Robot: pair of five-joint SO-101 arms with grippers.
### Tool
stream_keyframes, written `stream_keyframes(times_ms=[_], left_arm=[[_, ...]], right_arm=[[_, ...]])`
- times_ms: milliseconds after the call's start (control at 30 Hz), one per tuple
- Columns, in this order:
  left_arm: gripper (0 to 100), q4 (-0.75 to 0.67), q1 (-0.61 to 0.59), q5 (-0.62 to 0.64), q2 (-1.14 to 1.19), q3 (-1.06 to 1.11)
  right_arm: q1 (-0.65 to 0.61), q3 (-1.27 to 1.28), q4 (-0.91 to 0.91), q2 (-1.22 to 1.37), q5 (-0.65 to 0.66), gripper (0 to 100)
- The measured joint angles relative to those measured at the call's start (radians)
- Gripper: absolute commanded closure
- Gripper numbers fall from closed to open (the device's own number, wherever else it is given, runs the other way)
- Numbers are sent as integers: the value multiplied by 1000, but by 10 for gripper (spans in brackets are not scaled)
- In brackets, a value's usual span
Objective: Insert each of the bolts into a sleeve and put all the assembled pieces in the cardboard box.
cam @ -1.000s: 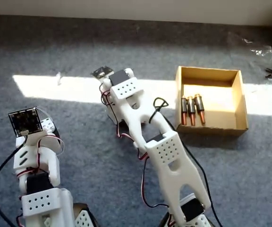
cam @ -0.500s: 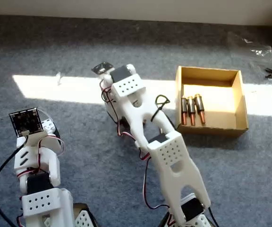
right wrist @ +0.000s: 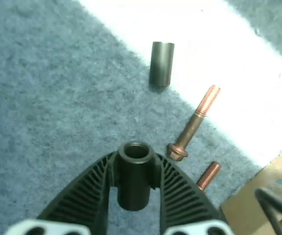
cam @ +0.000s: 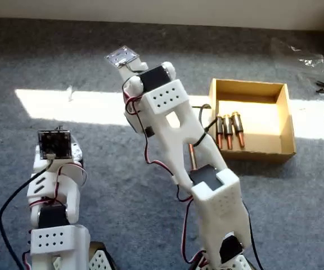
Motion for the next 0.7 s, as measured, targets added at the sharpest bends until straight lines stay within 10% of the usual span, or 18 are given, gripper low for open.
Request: stream_keyframes(times_ms=[700], left_arm=[[993, 0, 77, -106, 0, 15]], right_arm=[[38, 743, -167, -819, 0, 995]])
